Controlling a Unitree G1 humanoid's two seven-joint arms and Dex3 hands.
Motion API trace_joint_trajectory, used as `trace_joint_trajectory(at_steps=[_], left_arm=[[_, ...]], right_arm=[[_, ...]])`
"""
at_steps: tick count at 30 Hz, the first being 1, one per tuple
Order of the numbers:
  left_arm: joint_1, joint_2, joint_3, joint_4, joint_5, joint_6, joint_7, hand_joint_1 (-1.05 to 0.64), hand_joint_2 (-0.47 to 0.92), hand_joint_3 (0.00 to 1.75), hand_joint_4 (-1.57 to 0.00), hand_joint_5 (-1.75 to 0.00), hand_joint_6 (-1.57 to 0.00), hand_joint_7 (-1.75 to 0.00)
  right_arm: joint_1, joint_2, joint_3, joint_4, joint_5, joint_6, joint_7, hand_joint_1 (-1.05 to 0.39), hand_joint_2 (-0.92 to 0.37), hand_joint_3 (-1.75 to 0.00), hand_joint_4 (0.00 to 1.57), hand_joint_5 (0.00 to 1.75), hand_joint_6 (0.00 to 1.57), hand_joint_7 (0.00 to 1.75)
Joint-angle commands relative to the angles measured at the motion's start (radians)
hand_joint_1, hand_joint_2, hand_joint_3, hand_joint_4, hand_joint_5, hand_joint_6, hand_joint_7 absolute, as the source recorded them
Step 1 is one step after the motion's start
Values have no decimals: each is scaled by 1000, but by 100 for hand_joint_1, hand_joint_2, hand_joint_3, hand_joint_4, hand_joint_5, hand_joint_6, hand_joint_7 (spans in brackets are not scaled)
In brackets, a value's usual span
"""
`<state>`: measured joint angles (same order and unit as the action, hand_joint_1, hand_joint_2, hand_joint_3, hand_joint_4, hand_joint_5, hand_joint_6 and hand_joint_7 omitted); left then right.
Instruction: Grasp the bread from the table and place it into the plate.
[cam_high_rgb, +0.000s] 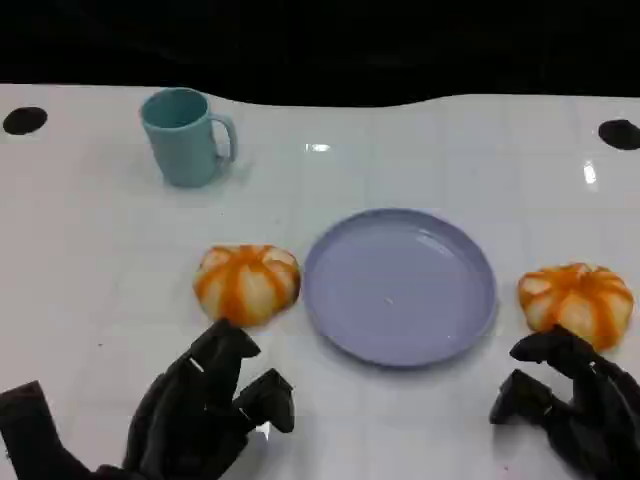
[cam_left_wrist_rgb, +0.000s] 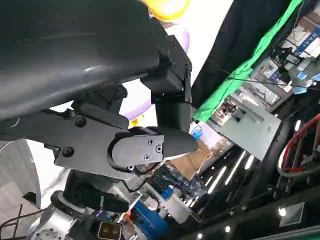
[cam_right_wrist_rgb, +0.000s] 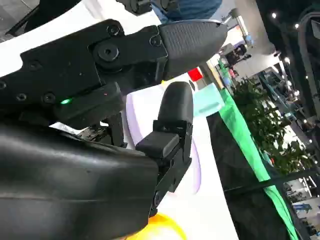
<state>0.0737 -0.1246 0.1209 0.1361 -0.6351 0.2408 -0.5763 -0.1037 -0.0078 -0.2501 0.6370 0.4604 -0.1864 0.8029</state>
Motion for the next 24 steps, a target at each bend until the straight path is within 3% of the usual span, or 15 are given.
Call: trace_joint_trajectory(at_steps=[1,24], left_arm=[[-2,14,9,-2,-5,2,-6,-54,92,39,-82,-175,-58,-174],[-16,26,18,4,-8,15,-8,-55,92,38,-80,-175,-58,-174]], right_arm=[[9,-11,-3,3,2,13,-7,-51,-92,-22,63,150,56,117],[-1,-7,-4,15,-4,6,-10,-51,-92,-23,64,149,57,118]])
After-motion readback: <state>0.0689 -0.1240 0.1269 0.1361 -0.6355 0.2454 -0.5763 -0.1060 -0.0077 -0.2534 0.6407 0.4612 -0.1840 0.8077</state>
